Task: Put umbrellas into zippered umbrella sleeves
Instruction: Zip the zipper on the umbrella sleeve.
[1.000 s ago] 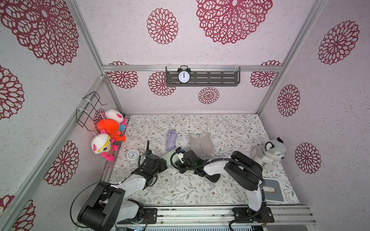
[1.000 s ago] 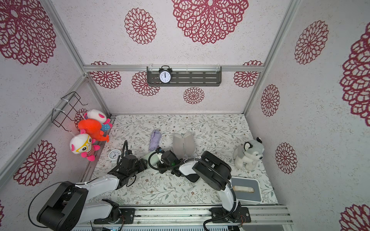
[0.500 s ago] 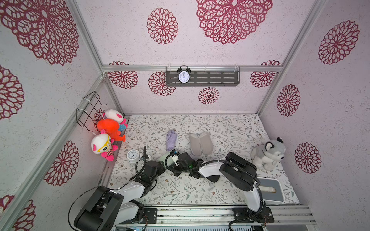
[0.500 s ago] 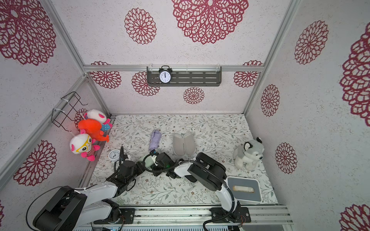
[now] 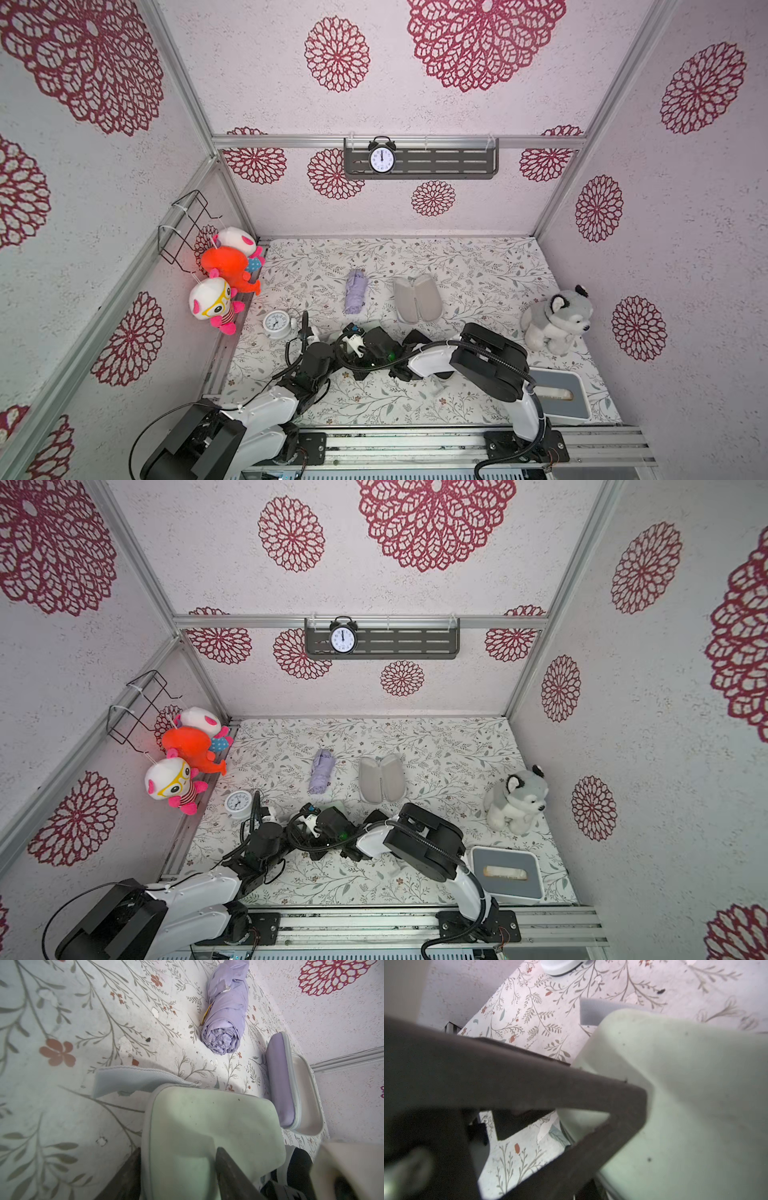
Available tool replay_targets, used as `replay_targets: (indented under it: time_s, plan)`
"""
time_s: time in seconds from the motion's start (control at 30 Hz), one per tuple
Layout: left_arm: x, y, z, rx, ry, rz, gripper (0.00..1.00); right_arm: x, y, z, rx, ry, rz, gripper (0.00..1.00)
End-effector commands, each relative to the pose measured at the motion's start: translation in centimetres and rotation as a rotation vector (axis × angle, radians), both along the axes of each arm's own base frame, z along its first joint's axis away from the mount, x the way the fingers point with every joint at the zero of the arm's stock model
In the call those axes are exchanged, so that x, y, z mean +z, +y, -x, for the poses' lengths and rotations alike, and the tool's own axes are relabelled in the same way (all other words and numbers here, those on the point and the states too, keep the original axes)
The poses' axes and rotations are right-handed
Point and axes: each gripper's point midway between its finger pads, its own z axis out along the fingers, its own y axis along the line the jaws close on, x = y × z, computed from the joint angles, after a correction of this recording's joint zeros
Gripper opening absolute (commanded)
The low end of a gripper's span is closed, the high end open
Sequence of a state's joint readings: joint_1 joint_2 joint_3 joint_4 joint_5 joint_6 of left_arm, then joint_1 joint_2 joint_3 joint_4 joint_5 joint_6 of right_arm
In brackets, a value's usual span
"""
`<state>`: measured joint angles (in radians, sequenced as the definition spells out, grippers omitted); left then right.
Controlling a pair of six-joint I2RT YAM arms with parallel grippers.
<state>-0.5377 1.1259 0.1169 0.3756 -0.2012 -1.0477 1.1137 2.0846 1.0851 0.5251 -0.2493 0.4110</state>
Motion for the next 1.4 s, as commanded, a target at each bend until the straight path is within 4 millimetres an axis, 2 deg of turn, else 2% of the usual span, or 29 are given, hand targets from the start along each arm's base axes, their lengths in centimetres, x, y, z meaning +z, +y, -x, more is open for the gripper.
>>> replay_targets:
  time_s: [0.0,0.07,0.17,0.33,0.4,0.43,0.5,0.53,0.63,0.73,0.9,0.97,1.07,1.2,1.37]
  plan:
    - [-0.1,-2.9,1.7,-0.157,0.061,0.016,0.67,7.0,2.4,-0.3,0.029,-0.101,-0.192,0.00]
    - [0.5,-2.4,1.8,-0.165,0.072,-0.011,0.77,6.2,0.2,-0.8,-0.006,-0.085,-0.162,0.00]
    - [1.9,-1.1,2.1,-0.139,0.049,-0.055,0.85,3.8,-2.5,-0.1,-0.016,-0.064,-0.082,0.00]
    - [4.4,0.9,2.1,-0.080,-0.001,-0.116,0.92,2.2,-4.4,0.9,-0.026,-0.028,-0.062,0.00]
    - [4.4,1.4,1.6,-0.063,-0.014,-0.139,0.92,2.1,-5.0,0.8,-0.039,-0.037,-0.054,0.00]
    - [3.8,1.6,1.2,-0.052,-0.011,-0.146,0.92,1.9,-5.4,0.8,-0.047,-0.040,-0.040,0.00]
    - [2.6,0.7,0.3,-0.089,0.013,-0.105,0.87,1.6,-6.3,0.7,-0.063,-0.049,-0.018,0.00]
    - [2.6,-0.6,-0.4,-0.143,0.004,-0.062,0.83,1.3,-6.9,0.6,-0.072,-0.052,0.003,0.00]
    - [2.7,-3.1,-1.7,-0.239,-0.005,-0.059,0.81,-0.1,-9.1,0.4,-0.093,-0.061,0.084,0.00]
    - [3.0,-3.5,-2.1,-0.254,-0.021,-0.096,0.81,-0.9,-10.1,0.7,-0.077,-0.073,0.135,0.00]
    - [6.3,-2.8,-3.2,-0.229,-0.133,-0.150,0.85,-1.0,-10.9,0.9,-0.056,-0.089,0.160,0.00]
    - [7.1,-3.5,-4.2,-0.262,-0.155,-0.175,0.85,-0.5,-10.6,0.7,-0.055,-0.096,0.135,0.00]
    - [5.8,-6.2,-4.9,-0.386,-0.073,-0.149,0.83,-0.5,-10.6,0.5,-0.062,-0.105,0.137,0.00]
    - [2.4,-6.0,-4.8,-0.386,0.051,-0.207,0.81,-0.9,-11.5,0.1,-0.076,-0.113,0.143,0.00]
    - [1.3,-5.6,-4.2,-0.390,0.067,-0.221,0.79,-0.9,-11.3,0.4,-0.042,-0.127,0.136,0.00]
